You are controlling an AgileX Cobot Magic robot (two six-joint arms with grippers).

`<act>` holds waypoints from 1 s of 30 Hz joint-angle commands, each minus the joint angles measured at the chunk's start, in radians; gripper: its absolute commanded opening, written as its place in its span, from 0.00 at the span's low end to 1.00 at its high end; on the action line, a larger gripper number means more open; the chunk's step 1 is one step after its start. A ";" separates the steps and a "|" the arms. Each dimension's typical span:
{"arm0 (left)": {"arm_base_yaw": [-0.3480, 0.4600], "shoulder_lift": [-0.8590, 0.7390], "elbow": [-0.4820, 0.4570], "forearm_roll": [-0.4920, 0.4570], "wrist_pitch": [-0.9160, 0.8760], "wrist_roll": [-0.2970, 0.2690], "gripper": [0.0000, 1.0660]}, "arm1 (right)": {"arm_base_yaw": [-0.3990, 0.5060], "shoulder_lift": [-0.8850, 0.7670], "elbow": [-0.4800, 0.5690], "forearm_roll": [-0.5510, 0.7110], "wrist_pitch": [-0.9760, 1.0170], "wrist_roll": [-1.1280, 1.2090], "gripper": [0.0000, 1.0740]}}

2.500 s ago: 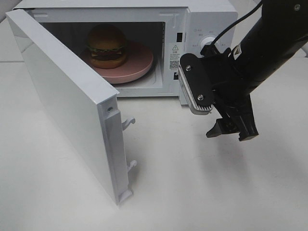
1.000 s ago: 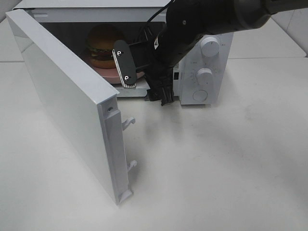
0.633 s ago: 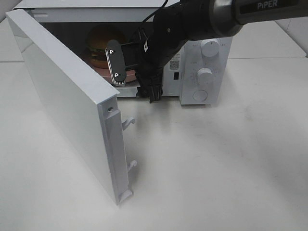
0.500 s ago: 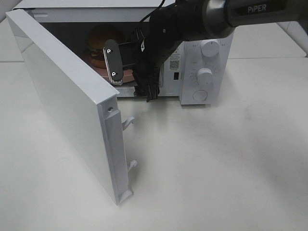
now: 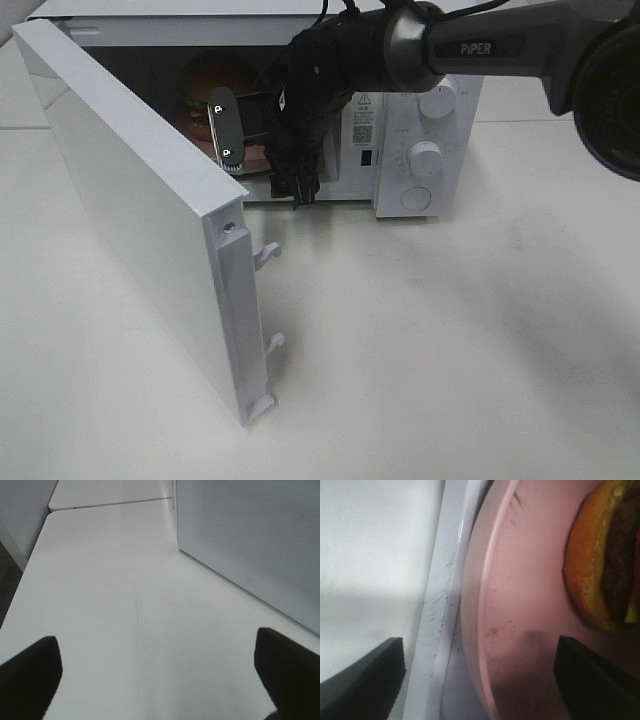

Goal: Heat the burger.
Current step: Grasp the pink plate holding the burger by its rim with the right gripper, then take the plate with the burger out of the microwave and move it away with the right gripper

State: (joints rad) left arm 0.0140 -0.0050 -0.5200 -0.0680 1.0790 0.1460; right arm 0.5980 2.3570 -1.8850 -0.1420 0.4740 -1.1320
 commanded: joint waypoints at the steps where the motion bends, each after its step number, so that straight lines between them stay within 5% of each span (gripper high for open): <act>1: 0.002 -0.004 0.003 0.002 -0.009 0.001 0.92 | -0.004 0.015 -0.021 0.014 0.017 0.004 0.69; 3: 0.002 -0.004 0.003 0.002 -0.009 0.001 0.92 | -0.004 0.025 -0.026 0.019 0.017 -0.017 0.49; 5: 0.002 -0.004 0.003 0.002 -0.009 0.001 0.92 | -0.004 0.026 -0.026 0.022 0.016 -0.030 0.42; 6: 0.002 -0.004 0.003 0.002 -0.009 0.001 0.92 | -0.004 0.026 -0.026 0.026 0.016 -0.058 0.26; 7: 0.002 -0.004 0.003 0.002 -0.009 0.001 0.92 | -0.004 0.026 -0.026 0.026 0.016 -0.058 0.26; 9: 0.002 -0.004 0.003 0.002 -0.009 0.001 0.92 | -0.004 0.026 -0.026 0.029 0.012 -0.082 0.07; 11: 0.002 -0.004 0.003 0.002 -0.009 0.001 0.92 | -0.004 0.026 -0.026 0.031 0.012 -0.089 0.00; 30: 0.002 -0.004 0.003 0.002 -0.009 0.001 0.92 | -0.002 -0.019 0.051 0.086 0.020 -0.223 0.00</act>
State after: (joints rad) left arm 0.0140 -0.0050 -0.5200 -0.0680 1.0790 0.1460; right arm 0.5940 2.3450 -1.8410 -0.0770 0.4660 -1.3370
